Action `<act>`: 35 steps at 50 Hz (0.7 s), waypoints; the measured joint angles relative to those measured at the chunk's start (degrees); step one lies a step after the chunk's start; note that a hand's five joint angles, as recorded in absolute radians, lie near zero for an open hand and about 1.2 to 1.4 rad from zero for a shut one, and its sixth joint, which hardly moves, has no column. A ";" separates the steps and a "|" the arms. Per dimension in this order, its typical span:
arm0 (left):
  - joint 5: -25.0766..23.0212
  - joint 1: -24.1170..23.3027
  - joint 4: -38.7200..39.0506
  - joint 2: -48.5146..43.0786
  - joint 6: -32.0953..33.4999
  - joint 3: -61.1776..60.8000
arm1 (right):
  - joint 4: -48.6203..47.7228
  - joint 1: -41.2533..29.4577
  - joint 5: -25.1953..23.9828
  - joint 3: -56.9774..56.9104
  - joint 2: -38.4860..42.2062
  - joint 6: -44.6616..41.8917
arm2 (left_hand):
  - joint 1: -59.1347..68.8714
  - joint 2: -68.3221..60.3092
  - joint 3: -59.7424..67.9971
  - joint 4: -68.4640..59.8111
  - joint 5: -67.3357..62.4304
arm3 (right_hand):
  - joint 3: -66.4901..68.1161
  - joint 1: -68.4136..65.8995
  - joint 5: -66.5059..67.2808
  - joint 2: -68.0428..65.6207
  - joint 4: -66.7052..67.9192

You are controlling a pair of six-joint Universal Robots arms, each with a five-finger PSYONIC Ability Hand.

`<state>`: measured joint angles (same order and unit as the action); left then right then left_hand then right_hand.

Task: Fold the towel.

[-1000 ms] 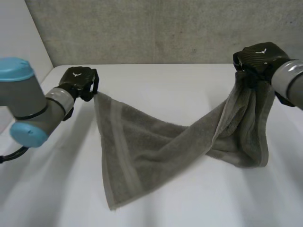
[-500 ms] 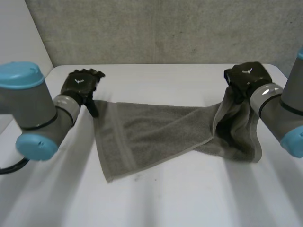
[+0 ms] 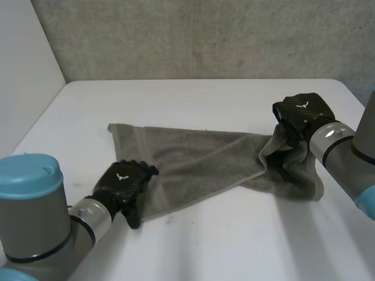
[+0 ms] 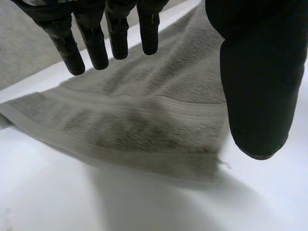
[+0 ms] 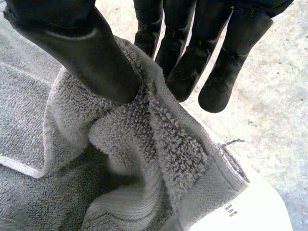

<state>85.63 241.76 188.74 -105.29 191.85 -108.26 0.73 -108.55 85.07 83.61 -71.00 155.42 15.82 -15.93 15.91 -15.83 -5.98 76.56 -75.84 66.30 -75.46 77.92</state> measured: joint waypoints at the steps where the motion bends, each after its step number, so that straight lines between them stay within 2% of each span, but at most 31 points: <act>1: 0.03 -0.29 0.07 -0.13 0.01 -0.09 | -0.05 0.00 0.00 0.13 0.00 -0.01 | 0.16 -0.11 0.11 -0.12 -0.17 | 0.00 0.00 0.00 0.00 0.00; 11: 0.08 -1.71 1.51 -3.89 0.11 0.27 | -1.92 0.14 -0.14 2.13 0.15 -0.10 | 7.29 -7.26 7.26 -7.23 -7.20 | 0.00 0.00 0.00 0.00 0.00; 24: 0.32 -1.74 7.28 -8.58 0.36 1.12 | -2.44 0.26 -0.62 2.65 0.38 -0.15 | 13.26 -13.20 13.22 -13.30 -13.16 | 0.00 0.00 0.00 0.00 0.00; 35: 0.25 -1.65 7.57 -10.68 2.63 3.02 | -2.39 0.28 -1.13 2.70 0.51 -0.20 | 28.84 -28.76 28.72 -28.80 -28.39 | 0.00 0.00 0.00 0.00 0.00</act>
<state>85.88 240.11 196.31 -115.97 194.48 -105.24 -1.67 -108.28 83.95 86.31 -70.49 155.21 44.66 -44.69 44.63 -44.63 -34.37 76.56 -75.84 66.30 -75.46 77.92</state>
